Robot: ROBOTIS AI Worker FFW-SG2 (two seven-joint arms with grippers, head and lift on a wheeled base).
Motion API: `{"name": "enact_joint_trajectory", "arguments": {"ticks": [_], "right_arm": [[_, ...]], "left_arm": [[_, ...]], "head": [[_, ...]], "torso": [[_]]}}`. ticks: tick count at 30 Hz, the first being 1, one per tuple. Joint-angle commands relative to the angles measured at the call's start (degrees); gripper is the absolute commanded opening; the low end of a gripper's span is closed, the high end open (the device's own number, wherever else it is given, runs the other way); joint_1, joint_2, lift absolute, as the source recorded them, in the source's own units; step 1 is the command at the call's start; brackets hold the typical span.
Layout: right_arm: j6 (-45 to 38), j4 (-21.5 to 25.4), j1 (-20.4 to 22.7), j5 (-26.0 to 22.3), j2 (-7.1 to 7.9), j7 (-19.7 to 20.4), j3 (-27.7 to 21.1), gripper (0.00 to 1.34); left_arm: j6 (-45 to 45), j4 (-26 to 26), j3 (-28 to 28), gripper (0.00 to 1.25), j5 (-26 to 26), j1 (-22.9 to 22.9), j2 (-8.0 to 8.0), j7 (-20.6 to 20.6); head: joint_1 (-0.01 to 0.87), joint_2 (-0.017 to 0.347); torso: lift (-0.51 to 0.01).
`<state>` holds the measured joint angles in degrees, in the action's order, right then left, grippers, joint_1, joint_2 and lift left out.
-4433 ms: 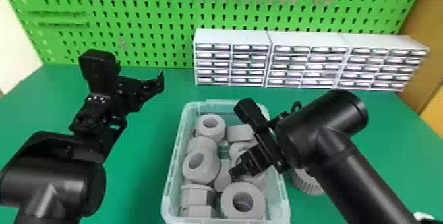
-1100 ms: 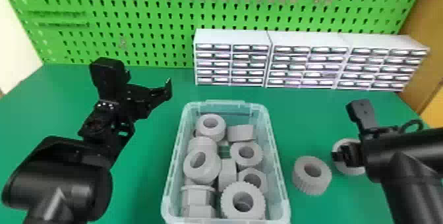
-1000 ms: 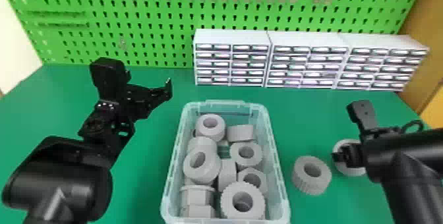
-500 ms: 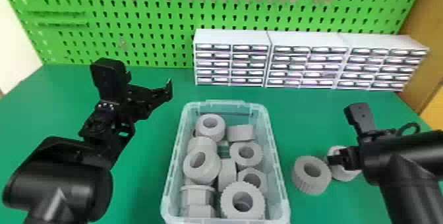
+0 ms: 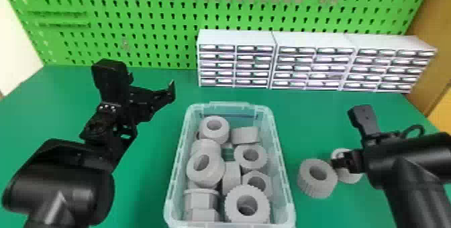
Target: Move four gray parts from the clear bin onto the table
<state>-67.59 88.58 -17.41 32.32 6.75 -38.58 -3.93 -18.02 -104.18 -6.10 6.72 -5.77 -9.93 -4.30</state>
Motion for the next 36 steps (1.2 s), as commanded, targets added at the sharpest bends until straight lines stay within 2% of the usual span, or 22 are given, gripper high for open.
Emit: {"name": "enact_joint_trajectory", "arguments": {"ticks": [1,8,13,18,24,36], "right_arm": [[-2.46,3.61,-0.79,0.20,0.20,0.00,1.65,0.68],[-6.41,11.17,-3.25,1.34,0.72,0.00,6.83,0.72],[-8.61,14.16,-5.45,1.43,0.99,0.00,11.49,0.79],[-10.90,16.89,-6.94,2.49,-0.07,0.00,15.18,0.79],[-12.39,18.73,-8.26,2.49,-0.51,0.00,19.57,0.79],[-17.05,19.08,-11.42,-0.85,-1.04,0.00,28.54,0.79]], "left_arm": [[0.00,-0.05,0.21,1.13,0.05,0.14,0.00,0.00],[0.00,-0.05,0.21,1.13,0.05,0.23,0.00,0.00],[0.00,-0.05,0.30,1.13,0.05,0.23,0.00,0.00],[-0.09,-0.05,0.21,1.13,0.05,0.23,0.00,0.00],[-0.18,-0.05,0.30,1.13,0.05,0.32,0.00,0.00],[-0.44,0.03,0.47,1.13,0.14,0.49,0.00,0.00]], "head": [[0.678,0.034],[0.678,0.034],[0.678,0.034],[0.678,0.034],[0.678,0.034],[0.678,0.034]], "torso": [[-0.050],[-0.050],[-0.050],[-0.050],[-0.050],[-0.050]]}}
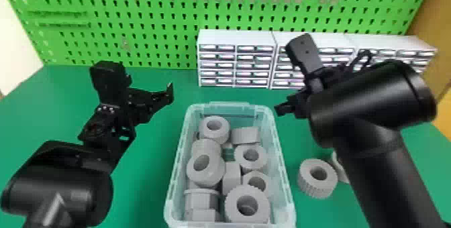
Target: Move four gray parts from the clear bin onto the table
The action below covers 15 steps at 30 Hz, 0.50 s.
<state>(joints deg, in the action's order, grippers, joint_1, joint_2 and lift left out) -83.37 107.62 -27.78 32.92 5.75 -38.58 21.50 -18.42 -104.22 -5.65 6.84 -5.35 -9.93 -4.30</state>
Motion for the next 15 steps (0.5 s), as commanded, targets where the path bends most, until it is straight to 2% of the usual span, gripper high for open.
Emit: {"name": "enact_joint_trajectory", "arguments": {"ticks": [1,4,15], "right_arm": [[-1.53,0.04,-1.22,-1.72,-0.04,0.00,4.07,0.79],[-1.79,0.04,-1.49,-3.04,-0.12,0.00,5.57,0.79],[-1.79,-1.19,-1.93,-13.32,0.05,0.00,7.41,0.79]], "left_arm": [[-0.04,0.07,0.03,1.13,-0.08,0.07,0.00,0.00],[-0.04,-0.01,0.03,1.13,-0.08,0.07,0.00,0.00],[-0.04,0.07,0.64,1.13,-0.16,0.07,0.09,0.00]], "head": [[0.678,0.034],[0.678,0.034],[0.678,0.034]], "torso": [[-0.050],[-0.050],[-0.050]]}}
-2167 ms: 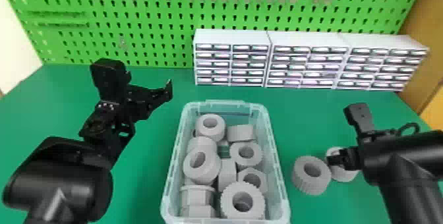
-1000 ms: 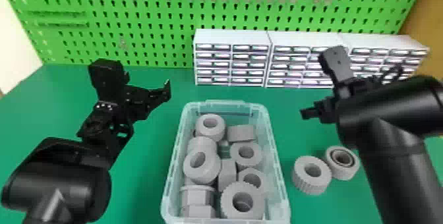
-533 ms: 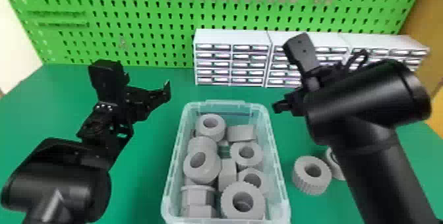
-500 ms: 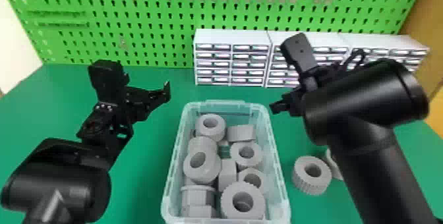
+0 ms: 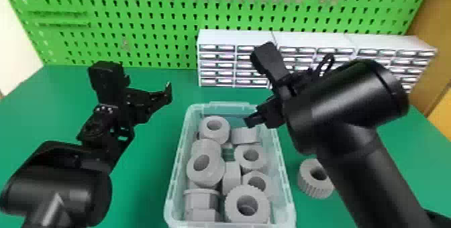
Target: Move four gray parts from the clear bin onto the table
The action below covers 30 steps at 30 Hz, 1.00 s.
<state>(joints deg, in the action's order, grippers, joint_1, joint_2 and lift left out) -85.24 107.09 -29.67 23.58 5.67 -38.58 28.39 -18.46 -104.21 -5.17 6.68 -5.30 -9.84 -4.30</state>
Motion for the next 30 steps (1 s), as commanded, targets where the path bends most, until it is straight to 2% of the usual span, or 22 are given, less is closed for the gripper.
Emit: {"name": "enact_joint_trajectory", "arguments": {"ticks": [1,9,14,19,30], "right_arm": [[0.17,-0.83,-0.03,-4.86,0.13,0.00,0.70,0.79],[1.66,-3.73,-0.82,-14.00,1.63,0.00,3.60,0.79],[1.40,-4.26,-1.09,-15.23,1.98,0.00,4.74,0.79],[0.87,-5.49,-1.61,-18.39,2.59,0.00,5.27,0.79],[0.69,-6.02,-1.88,-18.39,2.77,0.00,5.71,0.79]], "left_arm": [[0.00,-0.03,0.16,1.13,0.00,0.02,0.00,0.00],[0.00,-0.03,0.07,1.13,-0.09,0.02,0.00,0.00],[0.00,-0.03,0.16,1.13,-0.09,0.02,0.00,0.00],[0.00,-0.03,0.25,1.13,-0.17,0.02,0.00,0.00],[-0.09,-0.03,0.34,1.13,-0.17,-0.06,0.00,0.00]], "head": [[0.678,0.034],[0.678,0.034],[0.678,0.034],[0.678,0.034],[0.678,0.034]], "torso": [[-0.050],[-0.050],[-0.050],[-0.050],[-0.050]]}}
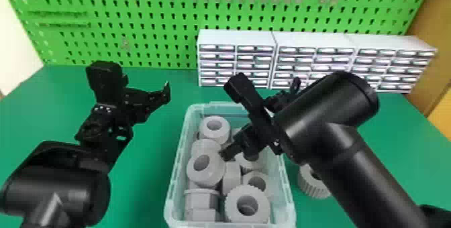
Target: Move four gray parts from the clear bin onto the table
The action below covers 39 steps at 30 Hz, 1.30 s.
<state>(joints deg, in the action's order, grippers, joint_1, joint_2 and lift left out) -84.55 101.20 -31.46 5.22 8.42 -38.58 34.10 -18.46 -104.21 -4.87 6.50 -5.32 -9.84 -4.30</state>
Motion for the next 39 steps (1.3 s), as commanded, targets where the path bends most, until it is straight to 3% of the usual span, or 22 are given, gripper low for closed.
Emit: {"name": "enact_joint_trajectory", "arguments": {"ticks": [1,19,28,35,39], "right_arm": [[0.00,-0.13,-0.09,-0.03,0.02,0.00,0.09,0.79],[2.98,-1.01,-0.97,-0.12,0.02,0.00,0.97,0.79],[8.08,-6.63,-3.43,-0.29,0.02,0.00,4.05,0.79],[15.38,-13.75,-5.80,-0.91,-1.13,0.09,6.86,0.79],[18.81,-16.30,-7.12,-3.55,-1.65,1.67,8.53,0.79]], "left_arm": [[-0.08,-0.02,0.04,1.13,0.09,-0.04,0.00,0.00],[-0.17,0.06,-0.23,1.13,0.09,-0.31,0.00,0.00],[-0.17,0.33,-0.40,1.13,0.27,-0.48,0.00,0.00],[-0.17,0.50,-0.76,1.13,0.44,-0.75,0.00,0.00],[-0.17,0.68,-1.02,1.13,0.44,-0.83,0.00,-0.09]], "head": [[0.678,0.034],[0.678,0.034],[0.678,0.034],[0.678,0.034],[0.678,0.034]], "torso": [[-0.050],[-0.050],[-0.050],[-0.050],[-0.050]]}}
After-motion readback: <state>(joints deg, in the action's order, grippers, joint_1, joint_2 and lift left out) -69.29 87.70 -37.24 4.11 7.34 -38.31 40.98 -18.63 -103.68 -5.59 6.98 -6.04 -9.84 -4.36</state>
